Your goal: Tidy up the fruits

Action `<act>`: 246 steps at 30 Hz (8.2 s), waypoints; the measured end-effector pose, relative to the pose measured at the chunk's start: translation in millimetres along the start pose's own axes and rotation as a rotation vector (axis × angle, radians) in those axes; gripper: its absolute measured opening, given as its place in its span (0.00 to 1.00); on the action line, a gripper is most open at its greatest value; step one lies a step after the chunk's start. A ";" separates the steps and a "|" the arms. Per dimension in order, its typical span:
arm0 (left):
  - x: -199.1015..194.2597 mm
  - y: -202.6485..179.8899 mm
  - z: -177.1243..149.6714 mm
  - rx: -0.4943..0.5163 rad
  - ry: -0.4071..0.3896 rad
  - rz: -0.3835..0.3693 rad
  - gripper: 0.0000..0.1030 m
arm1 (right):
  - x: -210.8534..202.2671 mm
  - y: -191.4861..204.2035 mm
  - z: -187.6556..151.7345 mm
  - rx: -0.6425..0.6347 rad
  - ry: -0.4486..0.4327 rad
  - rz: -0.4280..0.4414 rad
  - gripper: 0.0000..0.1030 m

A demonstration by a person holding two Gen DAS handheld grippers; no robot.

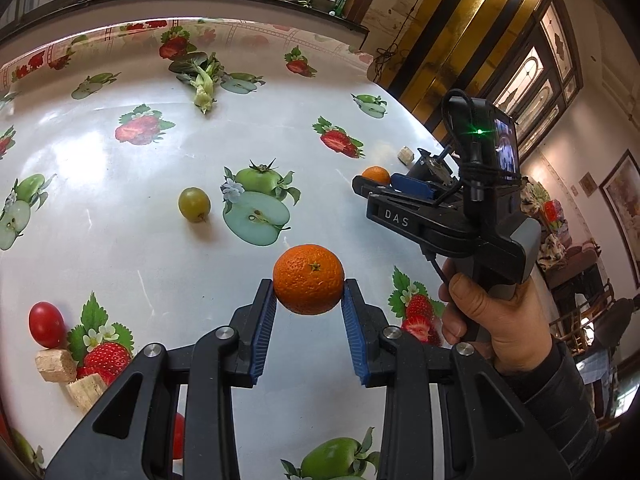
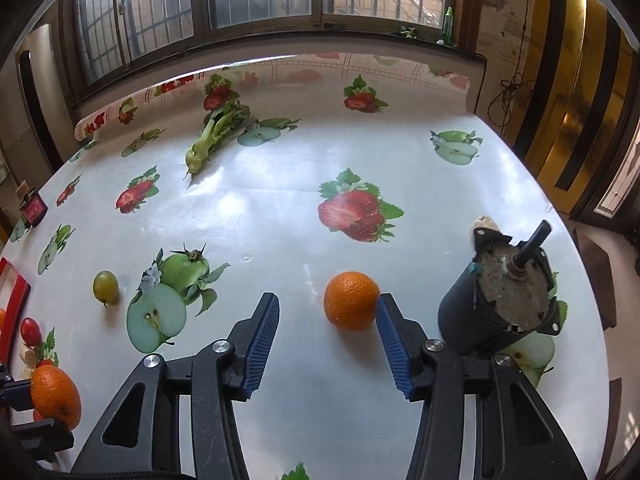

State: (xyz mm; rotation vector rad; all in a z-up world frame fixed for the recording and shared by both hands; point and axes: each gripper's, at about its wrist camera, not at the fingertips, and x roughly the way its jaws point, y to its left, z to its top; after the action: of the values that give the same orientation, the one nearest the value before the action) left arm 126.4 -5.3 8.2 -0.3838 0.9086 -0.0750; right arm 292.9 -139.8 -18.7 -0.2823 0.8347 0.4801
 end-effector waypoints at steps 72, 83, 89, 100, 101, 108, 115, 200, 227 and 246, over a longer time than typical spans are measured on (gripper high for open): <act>-192.9 144.0 -126.4 -0.197 -0.158 0.409 0.30 | -171.8 254.9 -87.7 -0.235 -0.047 0.581 0.33; -199.0 164.4 -131.7 -0.216 -0.159 0.439 0.30 | -166.8 277.7 -84.6 -0.265 -0.040 0.597 0.33; -203.3 178.7 -130.4 -0.223 -0.156 0.468 0.30 | -162.7 289.4 -82.1 -0.278 -0.033 0.608 0.33; -207.6 204.1 -125.8 -0.238 -0.152 0.501 0.30 | -157.4 318.0 -68.2 -0.309 -0.033 0.631 0.33; -208.0 206.1 -125.4 -0.238 -0.152 0.504 0.30 | -156.5 320.6 -67.6 -0.312 -0.033 0.634 0.33; -210.5 221.7 -120.7 -0.251 -0.151 0.517 0.30 | -147.8 338.7 -59.9 -0.329 -0.022 0.645 0.33; -207.6 240.7 -114.4 -0.270 -0.137 0.515 0.30 | -135.1 352.4 -48.6 -0.337 -0.009 0.654 0.33; -175.9 138.5 -109.5 -0.188 -0.123 0.374 0.53 | -139.2 201.5 -90.8 -0.149 0.009 0.453 0.66; -95.3 72.0 -118.8 -0.081 0.022 0.236 0.53 | -120.7 148.7 -120.2 -0.083 0.055 0.429 0.50; -87.6 91.6 -117.2 -0.113 0.040 0.184 0.23 | -93.9 187.1 -103.2 -0.142 0.077 0.492 0.47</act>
State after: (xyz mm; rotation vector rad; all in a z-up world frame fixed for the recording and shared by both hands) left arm -28.1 65.2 -22.9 -0.4032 0.9861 0.1385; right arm 77.3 -50.5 -23.3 -0.2252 0.9485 0.9963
